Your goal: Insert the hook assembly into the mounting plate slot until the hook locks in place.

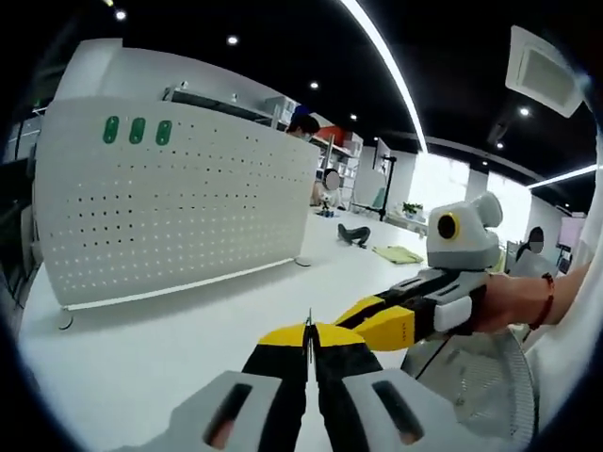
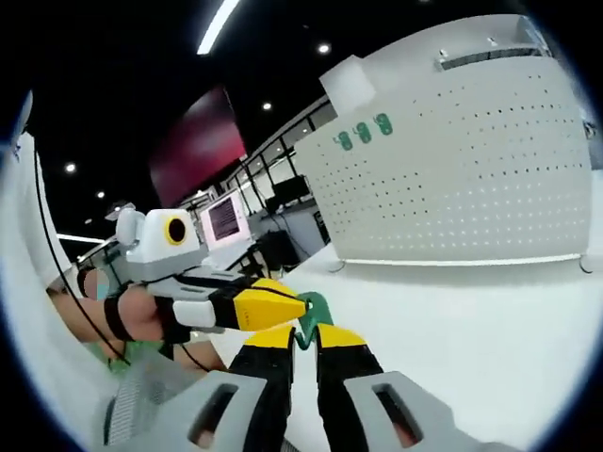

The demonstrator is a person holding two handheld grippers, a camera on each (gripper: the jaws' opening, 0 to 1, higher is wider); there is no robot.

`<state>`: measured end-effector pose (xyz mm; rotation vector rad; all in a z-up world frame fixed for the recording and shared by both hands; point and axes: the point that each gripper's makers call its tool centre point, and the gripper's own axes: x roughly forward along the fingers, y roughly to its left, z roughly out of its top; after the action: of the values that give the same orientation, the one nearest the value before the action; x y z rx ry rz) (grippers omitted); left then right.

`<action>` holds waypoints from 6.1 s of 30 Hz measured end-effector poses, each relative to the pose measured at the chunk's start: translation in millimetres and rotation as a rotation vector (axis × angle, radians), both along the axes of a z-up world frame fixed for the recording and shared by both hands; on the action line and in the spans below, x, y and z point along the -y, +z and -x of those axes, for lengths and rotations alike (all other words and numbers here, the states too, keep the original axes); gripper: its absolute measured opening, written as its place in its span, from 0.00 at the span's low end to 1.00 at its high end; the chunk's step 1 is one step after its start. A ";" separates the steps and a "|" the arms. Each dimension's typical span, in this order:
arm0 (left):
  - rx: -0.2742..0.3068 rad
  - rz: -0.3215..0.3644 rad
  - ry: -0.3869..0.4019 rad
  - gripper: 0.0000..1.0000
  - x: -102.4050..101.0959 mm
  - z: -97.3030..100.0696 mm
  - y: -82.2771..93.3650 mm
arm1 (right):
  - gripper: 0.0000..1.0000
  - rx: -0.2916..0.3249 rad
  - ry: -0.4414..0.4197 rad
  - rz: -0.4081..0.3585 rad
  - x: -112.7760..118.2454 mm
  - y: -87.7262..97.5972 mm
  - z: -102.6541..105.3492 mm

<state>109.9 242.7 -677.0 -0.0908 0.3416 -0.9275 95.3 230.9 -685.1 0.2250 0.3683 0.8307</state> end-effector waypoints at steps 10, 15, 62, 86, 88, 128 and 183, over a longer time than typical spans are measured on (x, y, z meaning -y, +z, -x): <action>-0.008 -0.002 0.029 0.02 -4.0 -2.6 -0.3 | 0.02 0.044 -0.002 0.133 -4.7 -2.6 -3.8; -0.003 0.008 0.026 0.02 -1.6 -1.8 2.2 | 0.02 0.040 -0.004 0.164 -4.8 -5.4 -5.0; 0.083 0.022 0.146 0.25 -64.9 22.7 15.1 | 0.01 0.080 -0.217 0.130 -2.6 34.4 -69.9; 0.127 0.026 0.129 0.37 -83.7 42.5 26.3 | 0.01 0.176 -0.357 0.169 12.9 82.7 -123.2; 0.128 0.033 0.133 0.38 -86.0 42.9 28.0 | 0.01 0.194 -0.371 0.174 14.2 89.0 -129.0; 0.144 0.047 0.107 0.55 -90.8 25.9 19.2 | 0.01 0.256 -0.554 0.187 26.9 131.1 -214.9; 0.122 0.035 0.134 0.60 -116.1 10.2 9.5 | 0.01 0.280 -0.684 0.172 27.6 162.0 -307.8</action>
<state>99.8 358.8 -667.5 -0.0878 0.2031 -0.8023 403.1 203.3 -523.1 0.0611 0.0806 0.1480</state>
